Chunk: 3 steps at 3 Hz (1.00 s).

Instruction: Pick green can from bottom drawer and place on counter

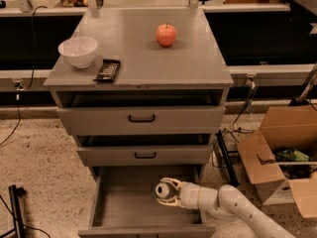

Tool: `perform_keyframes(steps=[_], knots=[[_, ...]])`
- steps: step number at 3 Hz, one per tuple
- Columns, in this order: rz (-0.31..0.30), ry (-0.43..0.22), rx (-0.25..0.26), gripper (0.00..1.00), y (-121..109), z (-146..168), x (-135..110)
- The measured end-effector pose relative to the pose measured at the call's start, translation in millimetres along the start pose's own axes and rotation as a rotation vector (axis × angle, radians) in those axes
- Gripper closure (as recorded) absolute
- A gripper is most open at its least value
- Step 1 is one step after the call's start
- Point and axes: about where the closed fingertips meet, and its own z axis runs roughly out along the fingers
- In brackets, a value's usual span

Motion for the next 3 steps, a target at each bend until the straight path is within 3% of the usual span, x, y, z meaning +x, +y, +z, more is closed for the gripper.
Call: perform_keyframes(steps=[1, 2, 3], knots=[[0.054, -0.077, -0.078, 1.0, -12.2, -18.6, -53.6], [0.075, -0.107, -0.156, 1.0, -20.2, -53.3, -118.4], [0.087, -0.021, -0.214, 1.0, -30.6, -84.1, -158.2]])
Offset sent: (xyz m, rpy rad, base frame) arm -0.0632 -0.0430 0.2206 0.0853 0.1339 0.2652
